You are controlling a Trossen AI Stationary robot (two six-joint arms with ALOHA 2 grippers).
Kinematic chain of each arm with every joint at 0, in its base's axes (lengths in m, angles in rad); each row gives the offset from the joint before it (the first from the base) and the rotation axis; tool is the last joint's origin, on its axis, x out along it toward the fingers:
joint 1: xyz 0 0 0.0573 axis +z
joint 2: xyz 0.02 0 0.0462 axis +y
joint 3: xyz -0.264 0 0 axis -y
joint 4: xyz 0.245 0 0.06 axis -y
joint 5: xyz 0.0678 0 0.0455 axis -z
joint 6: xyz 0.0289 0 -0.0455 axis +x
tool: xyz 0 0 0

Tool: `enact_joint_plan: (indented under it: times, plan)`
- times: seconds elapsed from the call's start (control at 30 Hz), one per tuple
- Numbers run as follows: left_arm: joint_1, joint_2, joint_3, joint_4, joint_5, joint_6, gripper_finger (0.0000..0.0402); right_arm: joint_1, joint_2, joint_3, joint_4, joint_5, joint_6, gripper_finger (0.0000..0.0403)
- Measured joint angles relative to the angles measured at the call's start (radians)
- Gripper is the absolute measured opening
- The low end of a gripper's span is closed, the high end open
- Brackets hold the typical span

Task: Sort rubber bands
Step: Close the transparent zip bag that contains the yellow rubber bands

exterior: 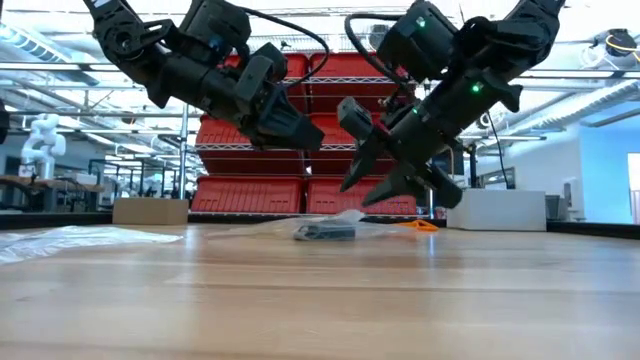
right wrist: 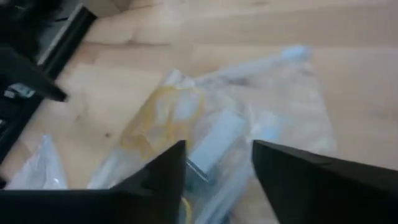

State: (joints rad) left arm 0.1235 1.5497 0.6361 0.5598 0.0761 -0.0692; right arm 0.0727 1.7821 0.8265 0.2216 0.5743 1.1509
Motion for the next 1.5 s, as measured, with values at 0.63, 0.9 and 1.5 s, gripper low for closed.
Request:
enact_joint_plan:
  times: [0.63,0.9,1.5]
  plan:
    - [0.078,0.0,0.0,-0.052,0.017,0.005,0.0185,-0.008,-0.01,0.0,-0.1,-0.13,0.017,0.017]
    - [0.078,0.0,0.0,-0.049,0.021,0.005,0.0185,-0.034,0.083,0.0,0.09,-0.124,0.002,0.0239]
    - [0.136,-0.01,0.0,-0.049,0.053,0.035,0.0185,-0.03,-0.009,0.0,0.119,-0.082,-0.306,0.0004]
